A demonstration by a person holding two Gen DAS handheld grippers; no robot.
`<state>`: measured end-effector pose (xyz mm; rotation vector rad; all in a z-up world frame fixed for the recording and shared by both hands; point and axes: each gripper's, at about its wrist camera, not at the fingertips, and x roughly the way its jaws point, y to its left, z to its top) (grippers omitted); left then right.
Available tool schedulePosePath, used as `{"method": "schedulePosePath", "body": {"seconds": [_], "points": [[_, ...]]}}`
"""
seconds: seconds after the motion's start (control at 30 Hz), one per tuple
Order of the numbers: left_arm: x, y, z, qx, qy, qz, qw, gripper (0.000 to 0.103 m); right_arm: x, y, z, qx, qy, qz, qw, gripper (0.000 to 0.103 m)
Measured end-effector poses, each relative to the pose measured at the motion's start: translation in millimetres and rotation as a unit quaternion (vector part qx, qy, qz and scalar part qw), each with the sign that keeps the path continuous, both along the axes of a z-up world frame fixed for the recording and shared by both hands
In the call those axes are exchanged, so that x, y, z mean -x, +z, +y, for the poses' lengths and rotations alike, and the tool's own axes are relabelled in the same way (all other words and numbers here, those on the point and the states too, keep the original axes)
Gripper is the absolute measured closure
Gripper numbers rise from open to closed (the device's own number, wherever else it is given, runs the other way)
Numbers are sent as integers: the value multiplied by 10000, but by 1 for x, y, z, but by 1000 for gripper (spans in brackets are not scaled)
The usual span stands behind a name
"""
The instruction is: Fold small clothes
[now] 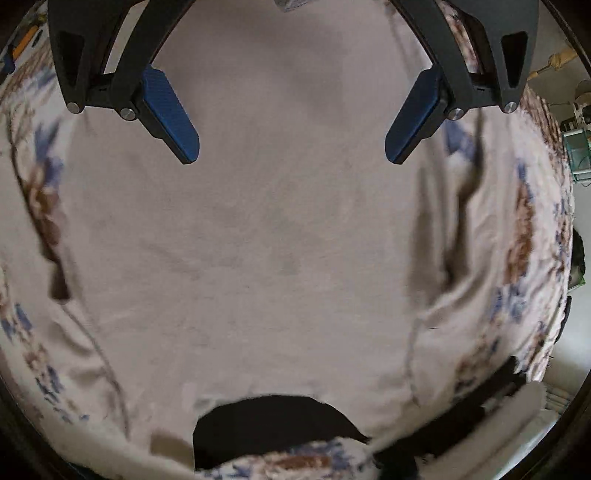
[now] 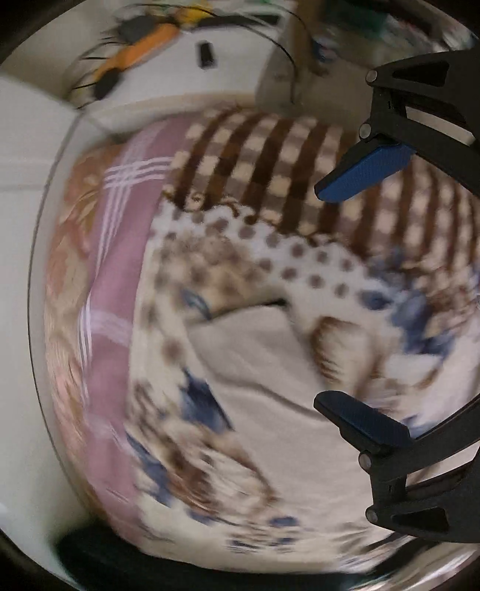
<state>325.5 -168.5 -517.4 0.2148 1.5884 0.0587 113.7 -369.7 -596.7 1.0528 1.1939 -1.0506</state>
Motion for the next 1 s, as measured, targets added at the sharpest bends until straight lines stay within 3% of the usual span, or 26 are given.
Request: {"method": "schedulePosePath", "body": {"seconds": [0.13, 0.17, 0.23, 0.3, 0.33, 0.37, 0.5, 0.63, 0.67, 0.77, 0.87, 1.0], "points": [[-10, -16, -4, 61, 72, -21, 10000, 0, -4, -35, -13, 56, -457, -234, 9987, 15], [-13, -18, -4, 89, 105, -27, 9999, 0, -7, -43, -14, 49, -529, -317, 9981, 25], [-16, -21, -4, 139, 174, -28, 9997, 0, -16, -53, -13, 184, -667, -326, 9971, 35], [-18, -20, -2, 193, 223, -37, 9996, 0, -23, -52, -8, 399, -743, -352, 9958, 66], [-19, -18, -1, 230, 246, -36, 9994, 0, -29, -50, -6, 514, -743, -368, 9952, 75], [-21, -17, 0, 260, 263, -33, 9993, 0, -35, -47, -4, 596, -711, -382, 9950, 96], [-29, -3, 18, 348, 333, -137, 9987, 0, -67, -17, 11, 951, -272, -494, 9939, 97], [-32, 25, 55, 426, 574, -324, 9969, 0, -125, 34, 57, 1336, 1100, -723, 9822, 97], [-32, 32, 66, 434, 653, -370, 9962, 0, -140, 45, 73, 1416, 1466, -791, 9758, 97], [-28, 54, 102, 411, 950, -544, 9931, 0, -182, 79, 138, 1571, 2780, -1056, 9417, 98], [-19, 75, 154, 293, 1324, -721, 9881, 0, -210, 97, 230, 1500, 4090, -1262, 8912, 98], [9, 83, 220, 143, 1855, -856, 9788, 0, -209, 93, 360, 1228, 5584, -1389, 8086, 98]]}}
